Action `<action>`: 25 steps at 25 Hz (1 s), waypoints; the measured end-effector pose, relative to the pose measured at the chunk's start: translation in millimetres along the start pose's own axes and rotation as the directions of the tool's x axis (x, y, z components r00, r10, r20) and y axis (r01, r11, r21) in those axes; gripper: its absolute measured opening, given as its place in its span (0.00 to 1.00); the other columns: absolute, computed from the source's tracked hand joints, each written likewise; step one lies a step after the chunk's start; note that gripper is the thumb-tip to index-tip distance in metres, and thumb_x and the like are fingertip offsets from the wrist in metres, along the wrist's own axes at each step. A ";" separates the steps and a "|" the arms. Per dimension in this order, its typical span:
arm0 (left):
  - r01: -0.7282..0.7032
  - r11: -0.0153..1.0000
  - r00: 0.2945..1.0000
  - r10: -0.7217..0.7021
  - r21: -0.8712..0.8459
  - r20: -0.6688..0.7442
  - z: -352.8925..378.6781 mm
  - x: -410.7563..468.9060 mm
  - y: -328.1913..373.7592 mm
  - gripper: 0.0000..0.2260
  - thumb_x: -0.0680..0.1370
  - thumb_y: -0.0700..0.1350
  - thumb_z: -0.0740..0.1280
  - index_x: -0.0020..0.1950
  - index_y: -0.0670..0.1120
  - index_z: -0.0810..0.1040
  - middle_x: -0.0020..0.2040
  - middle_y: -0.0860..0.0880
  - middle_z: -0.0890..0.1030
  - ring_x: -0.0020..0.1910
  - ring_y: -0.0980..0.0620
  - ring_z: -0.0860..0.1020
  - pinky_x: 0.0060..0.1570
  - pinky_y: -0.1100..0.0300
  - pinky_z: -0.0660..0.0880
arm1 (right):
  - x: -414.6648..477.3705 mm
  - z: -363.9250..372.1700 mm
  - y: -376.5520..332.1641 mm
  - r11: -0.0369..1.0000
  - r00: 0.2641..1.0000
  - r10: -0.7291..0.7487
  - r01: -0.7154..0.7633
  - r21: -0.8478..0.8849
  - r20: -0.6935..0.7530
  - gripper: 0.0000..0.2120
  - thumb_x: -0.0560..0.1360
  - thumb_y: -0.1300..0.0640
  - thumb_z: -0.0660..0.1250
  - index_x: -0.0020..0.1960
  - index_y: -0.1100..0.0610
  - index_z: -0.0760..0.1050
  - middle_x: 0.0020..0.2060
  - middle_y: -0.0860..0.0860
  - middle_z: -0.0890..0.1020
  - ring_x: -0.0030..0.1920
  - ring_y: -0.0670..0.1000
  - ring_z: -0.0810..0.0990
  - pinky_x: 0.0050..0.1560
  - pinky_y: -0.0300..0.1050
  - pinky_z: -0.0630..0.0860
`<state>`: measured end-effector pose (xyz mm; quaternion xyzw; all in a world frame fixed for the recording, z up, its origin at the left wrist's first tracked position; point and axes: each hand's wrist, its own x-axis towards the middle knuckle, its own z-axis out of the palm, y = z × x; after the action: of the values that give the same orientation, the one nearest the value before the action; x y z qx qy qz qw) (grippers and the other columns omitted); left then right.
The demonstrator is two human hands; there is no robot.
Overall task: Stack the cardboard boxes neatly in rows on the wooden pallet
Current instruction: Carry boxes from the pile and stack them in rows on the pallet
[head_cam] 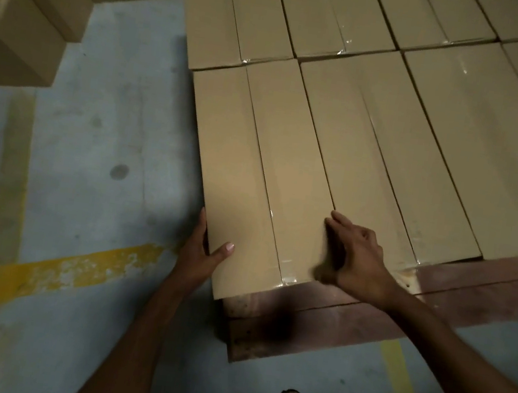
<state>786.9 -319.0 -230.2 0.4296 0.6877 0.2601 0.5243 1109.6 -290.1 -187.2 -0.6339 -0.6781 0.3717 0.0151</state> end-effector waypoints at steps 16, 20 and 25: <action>-0.038 0.997 0.999 0.040 -0.073 0.031 4.2 -5.8 -4.7 0.40 0.79 0.42 0.73 0.84 0.54 0.53 0.76 0.50 0.72 0.72 0.51 0.74 0.71 0.43 0.72 | 42.8 -42.3 -23.3 0.848 0.926 0.361 -0.277 0.451 -0.109 0.10 0.81 0.66 0.65 0.57 0.59 0.84 0.51 0.56 0.86 0.41 0.50 0.84 0.48 0.43 0.83; -0.030 0.996 0.999 0.032 -0.079 0.029 6.9 -4.2 -10.8 0.42 0.78 0.43 0.74 0.84 0.54 0.51 0.77 0.50 0.71 0.73 0.50 0.73 0.73 0.43 0.71 | 41.5 -43.6 -26.3 0.858 0.926 0.361 -0.281 0.430 -0.115 0.11 0.81 0.67 0.65 0.58 0.60 0.84 0.51 0.57 0.86 0.42 0.51 0.84 0.51 0.45 0.83; 0.013 0.996 0.999 -0.009 -0.092 0.036 9.3 -7.6 -13.9 0.43 0.78 0.45 0.74 0.84 0.58 0.50 0.78 0.51 0.69 0.73 0.51 0.72 0.73 0.45 0.70 | 41.8 -41.8 -24.5 0.865 0.922 0.368 -0.291 0.409 -0.122 0.12 0.81 0.67 0.65 0.59 0.59 0.84 0.49 0.57 0.86 0.38 0.48 0.84 0.40 0.36 0.82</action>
<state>791.8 -333.3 -240.6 0.4058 0.6678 0.2809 0.5572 1101.2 -231.5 -162.9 -0.7589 -0.4684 0.4299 0.1413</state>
